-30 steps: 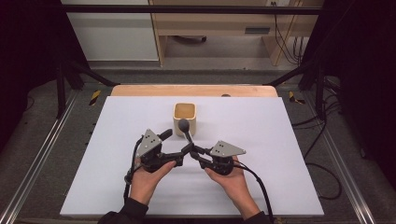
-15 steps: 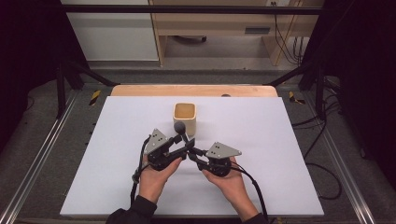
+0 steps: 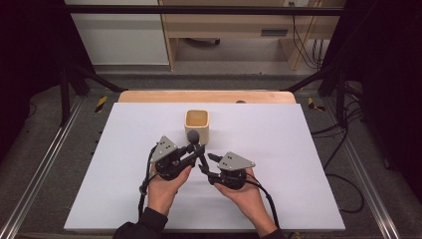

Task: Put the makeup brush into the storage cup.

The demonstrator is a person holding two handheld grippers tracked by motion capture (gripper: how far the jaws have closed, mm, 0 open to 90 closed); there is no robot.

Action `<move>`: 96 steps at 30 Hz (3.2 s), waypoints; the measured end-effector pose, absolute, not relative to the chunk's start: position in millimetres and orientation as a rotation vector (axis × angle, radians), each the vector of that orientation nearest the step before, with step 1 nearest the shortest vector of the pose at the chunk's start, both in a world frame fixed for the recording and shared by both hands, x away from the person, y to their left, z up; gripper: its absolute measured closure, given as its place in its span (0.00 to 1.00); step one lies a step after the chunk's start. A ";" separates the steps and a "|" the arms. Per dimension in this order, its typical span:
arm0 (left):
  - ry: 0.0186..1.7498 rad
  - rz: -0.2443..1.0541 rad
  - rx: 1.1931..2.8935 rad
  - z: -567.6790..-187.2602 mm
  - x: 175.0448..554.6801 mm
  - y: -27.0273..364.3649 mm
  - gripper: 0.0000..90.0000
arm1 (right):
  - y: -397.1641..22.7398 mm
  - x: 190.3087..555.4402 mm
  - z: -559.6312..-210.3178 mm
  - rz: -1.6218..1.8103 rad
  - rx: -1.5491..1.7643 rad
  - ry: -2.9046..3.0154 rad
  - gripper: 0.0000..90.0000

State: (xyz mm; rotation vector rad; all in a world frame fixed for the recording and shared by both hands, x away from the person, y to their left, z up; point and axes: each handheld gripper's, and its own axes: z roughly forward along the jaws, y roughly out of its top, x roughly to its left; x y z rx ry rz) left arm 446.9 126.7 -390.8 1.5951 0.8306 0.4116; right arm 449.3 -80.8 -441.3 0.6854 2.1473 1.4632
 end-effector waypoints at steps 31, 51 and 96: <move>0.814 0.619 1.601 -339.1 446.1 160.4 0.78 | -140.2 441.8 -425.4 1.359 0.859 2.035 0.06; 0.841 0.644 1.612 -329.6 474.3 157.4 0.78 | -193.8 440.7 -445.9 1.340 1.026 1.914 0.06; 0.900 0.725 1.561 -314.6 520.2 138.8 0.78 | -216.1 426.6 -456.0 1.419 1.002 1.799 0.05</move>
